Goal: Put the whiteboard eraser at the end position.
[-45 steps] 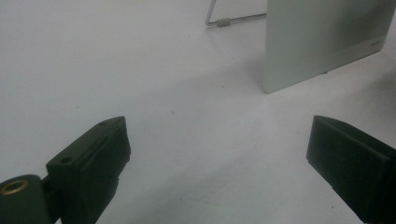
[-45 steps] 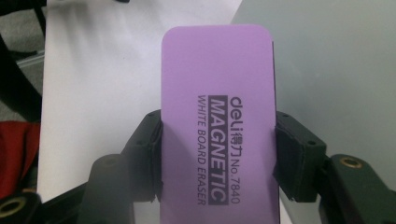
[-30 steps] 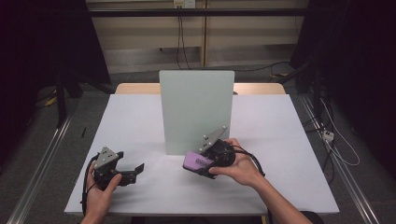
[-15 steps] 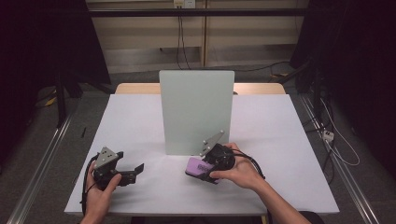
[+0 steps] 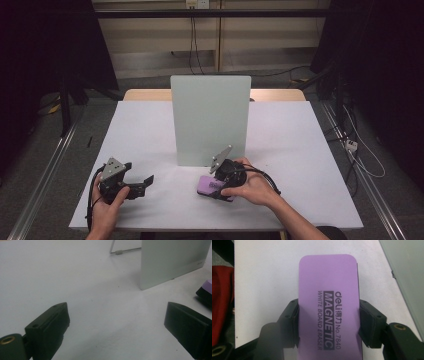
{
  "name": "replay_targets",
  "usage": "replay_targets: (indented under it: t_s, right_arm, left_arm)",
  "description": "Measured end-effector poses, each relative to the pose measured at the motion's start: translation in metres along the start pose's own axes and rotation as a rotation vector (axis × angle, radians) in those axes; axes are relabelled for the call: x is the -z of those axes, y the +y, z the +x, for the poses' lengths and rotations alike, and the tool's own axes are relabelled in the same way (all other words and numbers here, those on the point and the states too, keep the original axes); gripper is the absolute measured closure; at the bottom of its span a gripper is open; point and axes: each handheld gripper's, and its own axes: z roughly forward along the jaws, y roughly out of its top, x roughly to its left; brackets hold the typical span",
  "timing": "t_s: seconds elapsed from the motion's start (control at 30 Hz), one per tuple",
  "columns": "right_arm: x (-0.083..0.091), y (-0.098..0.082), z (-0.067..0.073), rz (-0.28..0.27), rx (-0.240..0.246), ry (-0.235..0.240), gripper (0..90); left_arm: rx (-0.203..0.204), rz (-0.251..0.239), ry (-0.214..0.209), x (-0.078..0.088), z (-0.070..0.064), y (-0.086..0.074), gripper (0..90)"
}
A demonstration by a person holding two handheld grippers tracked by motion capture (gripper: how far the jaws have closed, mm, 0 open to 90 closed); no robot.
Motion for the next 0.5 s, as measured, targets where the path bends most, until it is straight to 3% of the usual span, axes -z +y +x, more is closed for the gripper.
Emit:
replay_targets:
  t_s: [0.5]
  right_arm:
    - [-0.0077,-0.0022,0.0012,-0.006,-0.006,0.006,40.9]
  left_arm:
    - [-0.005,0.003,0.001,-0.0007,-0.0012,0.0001,6.0]
